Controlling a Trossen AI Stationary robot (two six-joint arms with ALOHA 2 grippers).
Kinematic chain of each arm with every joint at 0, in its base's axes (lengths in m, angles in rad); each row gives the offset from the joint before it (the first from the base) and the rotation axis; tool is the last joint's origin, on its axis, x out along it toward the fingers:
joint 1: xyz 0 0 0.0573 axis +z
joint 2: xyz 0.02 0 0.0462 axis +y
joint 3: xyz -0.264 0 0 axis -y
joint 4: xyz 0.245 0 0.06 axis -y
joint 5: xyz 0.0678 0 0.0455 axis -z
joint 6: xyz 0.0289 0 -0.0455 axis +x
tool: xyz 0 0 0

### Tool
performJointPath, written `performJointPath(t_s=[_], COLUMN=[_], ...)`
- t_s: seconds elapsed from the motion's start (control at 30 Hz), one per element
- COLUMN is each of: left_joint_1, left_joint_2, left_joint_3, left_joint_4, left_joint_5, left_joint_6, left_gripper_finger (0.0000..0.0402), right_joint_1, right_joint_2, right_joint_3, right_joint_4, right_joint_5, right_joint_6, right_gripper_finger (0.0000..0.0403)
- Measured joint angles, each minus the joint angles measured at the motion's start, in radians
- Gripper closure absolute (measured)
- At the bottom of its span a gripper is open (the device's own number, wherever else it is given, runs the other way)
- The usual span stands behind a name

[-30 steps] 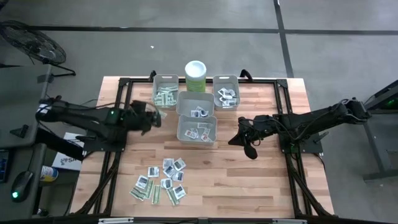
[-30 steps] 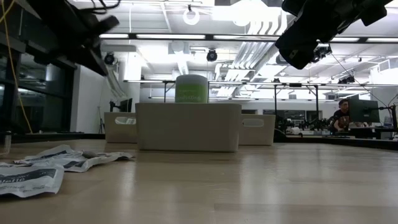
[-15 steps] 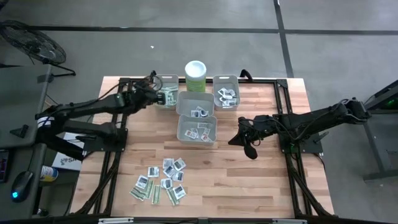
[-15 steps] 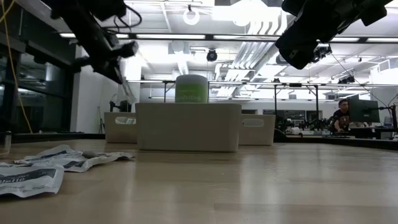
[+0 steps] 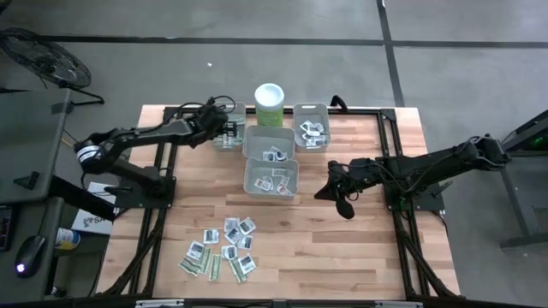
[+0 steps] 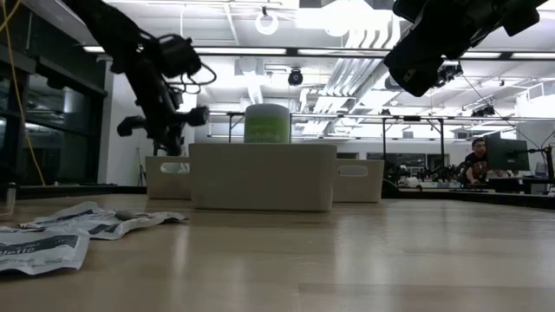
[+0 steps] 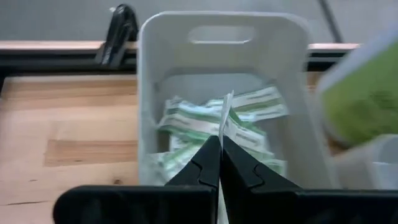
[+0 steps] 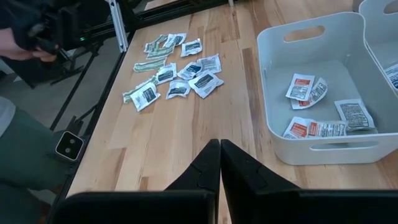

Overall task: Pick & Place First Aid Supplies
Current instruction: Put the bandage pack into the left bin, then put the towelette pack into the right bin

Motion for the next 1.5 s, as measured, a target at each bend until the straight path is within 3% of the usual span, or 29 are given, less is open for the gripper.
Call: performJointPath(t_s=[0.2,0.4,0.77,1.03,1.27,1.5], left_joint_1=[0.053,0.105,0.123,0.123,0.110,0.017], left_joint_2=[0.060,0.069,0.061,-0.047,-0.164,-0.265], left_joint_3=[0.000,0.000,0.000,0.000,0.000,0.000], left_joint_4=[0.014,0.094,0.035,-0.028,-0.185,-0.343], left_joint_5=[0.012,0.147,0.207,0.219,0.394,0.453], left_joint_6=[0.000,0.069,0.102,0.181,0.232,0.274], left_gripper_finger=[0.0401,0.0388,0.0275,0.0239,0.0238,0.0238], right_joint_1=[0.000,0.000,0.000,0.000,0.000,0.000], right_joint_2=[0.000,0.000,0.000,0.000,0.000,0.000], right_joint_3=[0.000,0.000,0.000,0.000,0.000,0.000], right_joint_4=[0.000,0.000,0.000,0.000,0.000,0.000], right_joint_5=[0.000,0.000,0.000,0.000,0.000,0.000], right_joint_6=[0.000,0.000,0.000,0.000,0.000,0.000], right_gripper_finger=[0.0397,0.0396,0.0398,0.0396,0.0393,0.0398])
